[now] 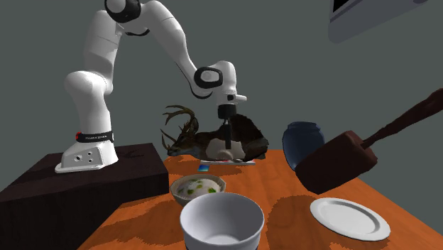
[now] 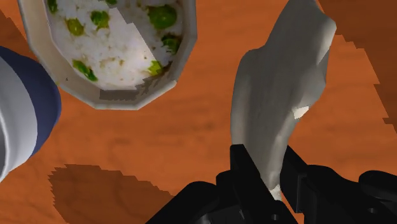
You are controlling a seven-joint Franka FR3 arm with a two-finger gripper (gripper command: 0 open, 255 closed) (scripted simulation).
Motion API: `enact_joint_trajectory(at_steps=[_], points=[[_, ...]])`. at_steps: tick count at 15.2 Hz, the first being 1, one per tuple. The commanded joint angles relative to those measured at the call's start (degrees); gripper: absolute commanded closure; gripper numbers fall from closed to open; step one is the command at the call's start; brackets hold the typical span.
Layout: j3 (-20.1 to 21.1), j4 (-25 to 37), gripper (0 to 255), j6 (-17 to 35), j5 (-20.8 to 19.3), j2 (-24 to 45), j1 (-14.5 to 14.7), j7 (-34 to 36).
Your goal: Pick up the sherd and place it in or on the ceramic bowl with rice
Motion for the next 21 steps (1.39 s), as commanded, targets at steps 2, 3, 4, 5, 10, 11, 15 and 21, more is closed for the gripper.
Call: enact_joint_trajectory(at_steps=[2,3,4,5,10,11,15,21], points=[[0.0,0.2,255,-2.0,0.2,-1.8,0.1,-0.6],[0.1,0.3,255,-2.6,0.2,-2.4,0.1,-0.8],[0.1,0.4,255,-3.3,0.3,-2.9,0.1,-0.9],[0.1,0.5,255,-3.9,0.4,-3.5,0.2,-1.1],[-0.4,-0.6,255,-5.4,0.2,-6.4,-0.4,-2.5],[-1.0,-2.0,255,-4.7,-0.2,-7.4,-1.0,-3.4],[-3.4,-6.9,255,-2.2,-1.7,-11.1,-3.8,-7.1],[-7.5,-12.5,255,1.0,-3.8,-15.6,-8.4,-13.7]])
